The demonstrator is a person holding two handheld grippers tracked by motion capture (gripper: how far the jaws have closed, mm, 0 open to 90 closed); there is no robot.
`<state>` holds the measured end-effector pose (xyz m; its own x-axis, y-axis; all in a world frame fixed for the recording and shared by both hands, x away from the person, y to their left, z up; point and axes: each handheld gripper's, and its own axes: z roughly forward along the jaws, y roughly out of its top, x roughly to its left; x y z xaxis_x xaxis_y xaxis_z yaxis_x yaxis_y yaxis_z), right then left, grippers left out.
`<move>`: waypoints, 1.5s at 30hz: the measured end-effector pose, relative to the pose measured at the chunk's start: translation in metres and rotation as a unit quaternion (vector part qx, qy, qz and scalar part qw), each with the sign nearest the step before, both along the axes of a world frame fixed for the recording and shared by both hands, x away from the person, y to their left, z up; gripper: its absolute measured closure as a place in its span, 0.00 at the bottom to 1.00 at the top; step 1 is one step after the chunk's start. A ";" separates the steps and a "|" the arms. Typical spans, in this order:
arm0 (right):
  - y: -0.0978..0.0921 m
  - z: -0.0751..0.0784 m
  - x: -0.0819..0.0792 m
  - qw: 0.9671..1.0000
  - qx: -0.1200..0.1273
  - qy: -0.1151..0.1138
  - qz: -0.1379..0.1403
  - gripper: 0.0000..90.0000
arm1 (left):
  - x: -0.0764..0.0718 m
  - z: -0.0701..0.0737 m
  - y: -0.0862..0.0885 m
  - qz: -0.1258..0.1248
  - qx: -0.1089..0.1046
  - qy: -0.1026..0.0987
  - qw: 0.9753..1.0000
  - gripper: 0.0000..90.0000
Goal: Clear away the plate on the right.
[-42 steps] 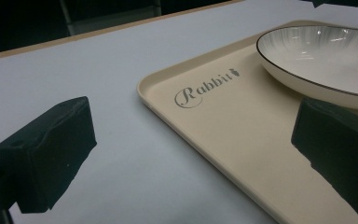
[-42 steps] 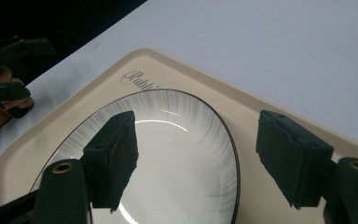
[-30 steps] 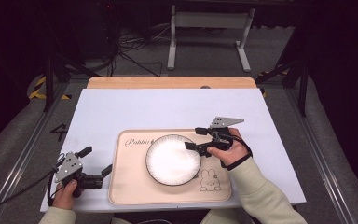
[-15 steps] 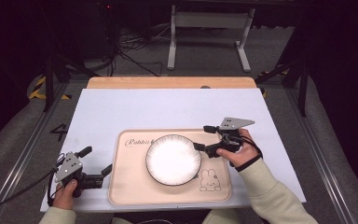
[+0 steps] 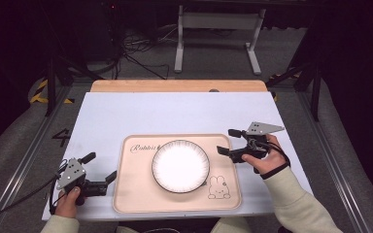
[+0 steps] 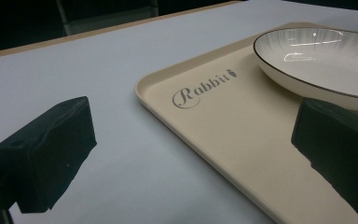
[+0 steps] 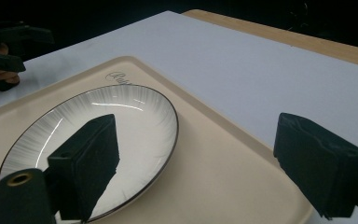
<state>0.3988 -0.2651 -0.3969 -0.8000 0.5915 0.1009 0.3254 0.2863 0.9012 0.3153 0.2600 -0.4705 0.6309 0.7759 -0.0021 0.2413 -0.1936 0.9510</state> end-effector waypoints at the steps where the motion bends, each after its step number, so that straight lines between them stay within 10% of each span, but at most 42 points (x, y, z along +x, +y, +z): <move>1: -0.003 0.000 0.000 1.000 -0.001 0.001 -0.005 0.16 | 0.000 0.000 0.000 0.000 0.000 0.000 1.000 0.00; 21: -0.067 -0.002 -0.011 0.998 0.006 -0.023 -0.059 0.13 | 0.000 0.000 0.000 0.003 -0.002 0.001 1.000 0.00; 45: -0.096 -0.028 -0.021 0.996 0.019 -0.021 -0.083 0.02 | 0.000 0.000 0.001 0.002 -0.002 0.003 1.000 0.00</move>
